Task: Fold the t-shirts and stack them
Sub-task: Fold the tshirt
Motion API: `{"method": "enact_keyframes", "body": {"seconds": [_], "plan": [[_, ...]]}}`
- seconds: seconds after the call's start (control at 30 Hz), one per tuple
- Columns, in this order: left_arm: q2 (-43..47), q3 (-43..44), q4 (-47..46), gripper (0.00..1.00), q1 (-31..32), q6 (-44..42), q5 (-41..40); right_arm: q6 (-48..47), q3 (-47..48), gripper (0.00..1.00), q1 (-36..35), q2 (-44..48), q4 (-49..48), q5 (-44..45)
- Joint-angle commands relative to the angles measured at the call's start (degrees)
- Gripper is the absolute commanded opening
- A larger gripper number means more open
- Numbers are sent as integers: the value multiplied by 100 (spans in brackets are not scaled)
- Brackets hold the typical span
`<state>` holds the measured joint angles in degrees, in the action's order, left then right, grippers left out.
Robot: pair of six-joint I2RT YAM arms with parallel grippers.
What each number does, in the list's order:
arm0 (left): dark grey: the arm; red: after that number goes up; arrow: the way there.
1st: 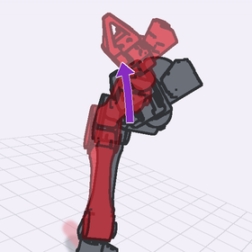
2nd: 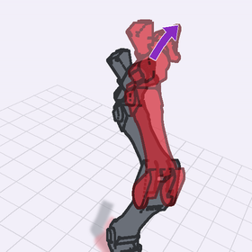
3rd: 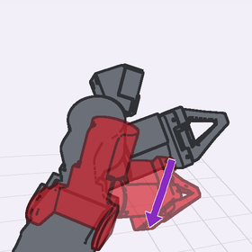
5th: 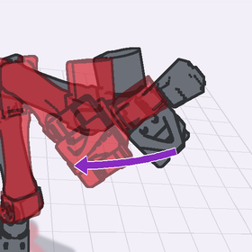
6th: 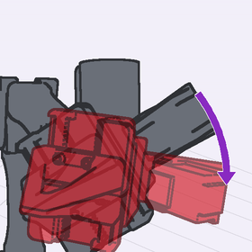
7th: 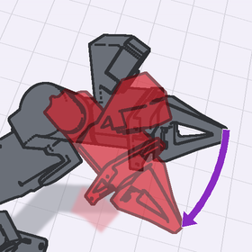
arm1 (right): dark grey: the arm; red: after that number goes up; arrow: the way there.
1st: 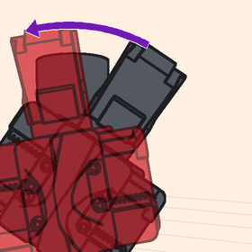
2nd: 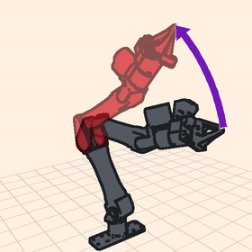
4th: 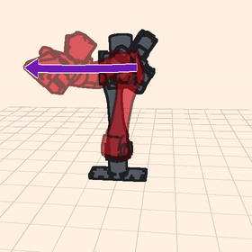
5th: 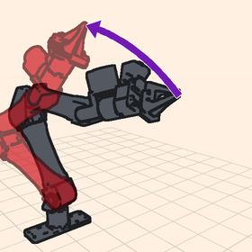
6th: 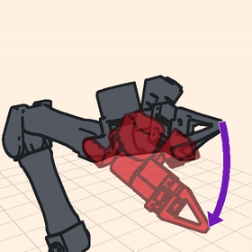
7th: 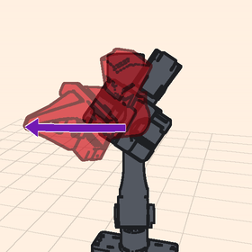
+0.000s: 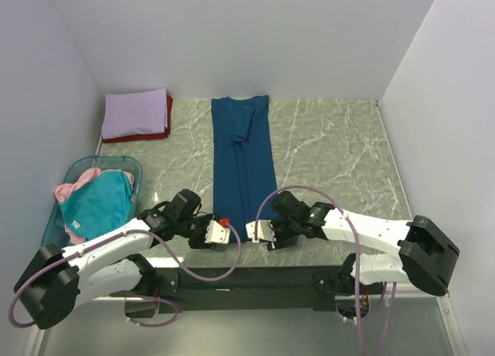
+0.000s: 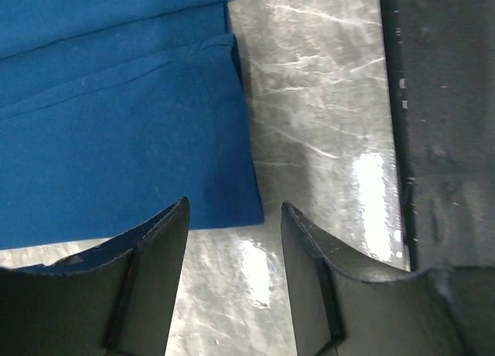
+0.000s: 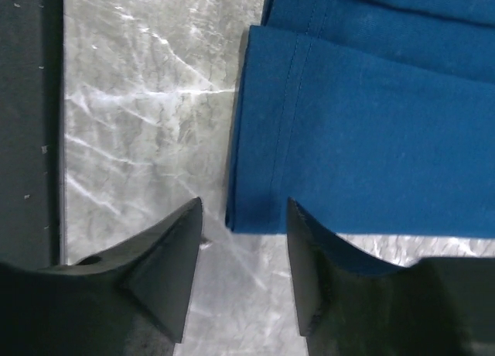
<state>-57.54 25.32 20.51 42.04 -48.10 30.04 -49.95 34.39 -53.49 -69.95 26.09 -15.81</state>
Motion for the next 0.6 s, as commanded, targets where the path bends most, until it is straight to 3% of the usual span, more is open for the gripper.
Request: {"method": "enact_keyframes", "body": {"seconds": [0.0, 0.4, 0.57], "plan": [[-64, -89, -469, 56, 93, 46, -148, -225, -64, 52, -29, -141, -367, 43], [-468, -344, -610, 56, 234, -253, -534, -384, -214, 42, -30, -677, -526, 307], [-723, -308, -496, 47, 234, -323, -596, -331, -170, 32, -29, -906, -455, 360]]}}
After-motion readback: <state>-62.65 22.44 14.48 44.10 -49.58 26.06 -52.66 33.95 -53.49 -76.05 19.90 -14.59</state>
